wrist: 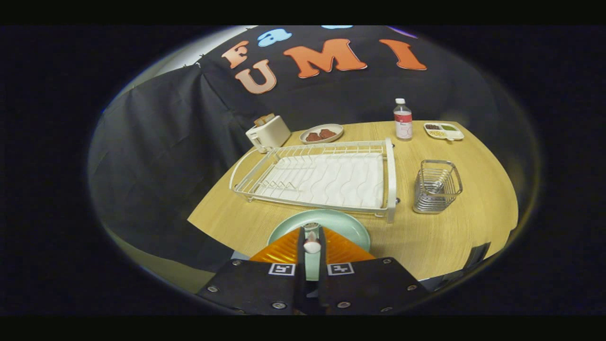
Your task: Take the plate from the dish rack, then take the spoon from the basket and place it into the plate.
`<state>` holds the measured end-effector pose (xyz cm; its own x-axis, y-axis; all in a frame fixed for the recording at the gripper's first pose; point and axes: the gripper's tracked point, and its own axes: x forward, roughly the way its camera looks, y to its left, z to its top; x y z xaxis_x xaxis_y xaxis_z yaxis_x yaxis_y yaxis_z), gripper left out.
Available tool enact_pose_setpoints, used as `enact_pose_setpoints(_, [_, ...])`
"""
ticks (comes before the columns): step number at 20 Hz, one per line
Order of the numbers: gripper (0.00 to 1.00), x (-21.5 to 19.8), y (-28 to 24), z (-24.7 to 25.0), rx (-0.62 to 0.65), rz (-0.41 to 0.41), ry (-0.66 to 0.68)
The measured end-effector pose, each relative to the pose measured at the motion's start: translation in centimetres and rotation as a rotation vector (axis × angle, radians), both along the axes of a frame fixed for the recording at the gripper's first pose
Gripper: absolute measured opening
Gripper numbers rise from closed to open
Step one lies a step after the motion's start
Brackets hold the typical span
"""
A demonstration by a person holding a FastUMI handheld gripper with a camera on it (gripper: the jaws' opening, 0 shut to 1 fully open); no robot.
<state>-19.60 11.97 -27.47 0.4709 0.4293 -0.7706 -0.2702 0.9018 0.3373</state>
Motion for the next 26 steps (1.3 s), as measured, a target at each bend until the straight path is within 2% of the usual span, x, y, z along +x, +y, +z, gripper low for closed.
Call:
enact_pose_setpoints(11, [0.12,-0.3,0.7,-2.7,0.033,0.003,0.061])
enact_pose_setpoints(19, [0.21,-1.1,-1.4,-5.0,0.054,-0.127,0.169])
enact_pose_setpoints(22, [0.25,-0.4,-2.4,-5.0,0.036,-0.163,0.147])
enact_pose_setpoints(26, [0.36,1.2,-3.2,-3.6,0.038,-0.208,0.092])
